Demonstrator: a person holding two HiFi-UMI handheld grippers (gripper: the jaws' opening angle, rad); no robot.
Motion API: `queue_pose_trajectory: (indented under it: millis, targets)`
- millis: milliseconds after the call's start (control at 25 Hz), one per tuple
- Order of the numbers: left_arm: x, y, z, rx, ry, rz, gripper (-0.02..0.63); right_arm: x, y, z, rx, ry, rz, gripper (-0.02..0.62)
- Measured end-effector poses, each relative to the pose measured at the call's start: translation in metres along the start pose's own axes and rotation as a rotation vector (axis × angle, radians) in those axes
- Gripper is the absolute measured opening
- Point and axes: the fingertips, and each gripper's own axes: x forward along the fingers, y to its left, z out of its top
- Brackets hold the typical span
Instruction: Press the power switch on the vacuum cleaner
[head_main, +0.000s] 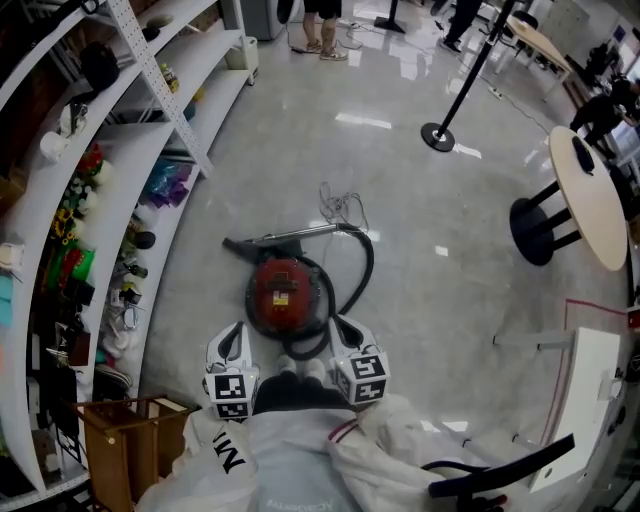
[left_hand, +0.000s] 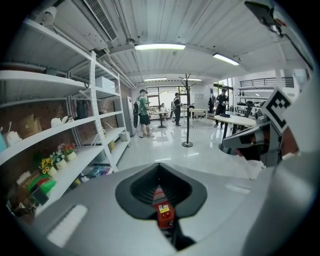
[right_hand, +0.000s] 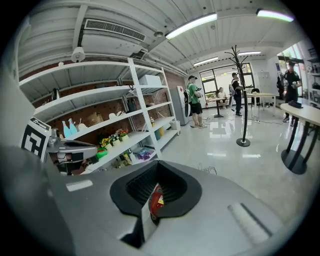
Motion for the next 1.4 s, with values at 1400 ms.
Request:
queue_pose_trajectory:
  millis: [1400]
  targets:
    - [0.082, -0.004, -0.117, -0.090, 0.141, -0.142, 0.000, 0.080, -0.015, -0.093, 0.026, 0.190, -0.072, 0.000]
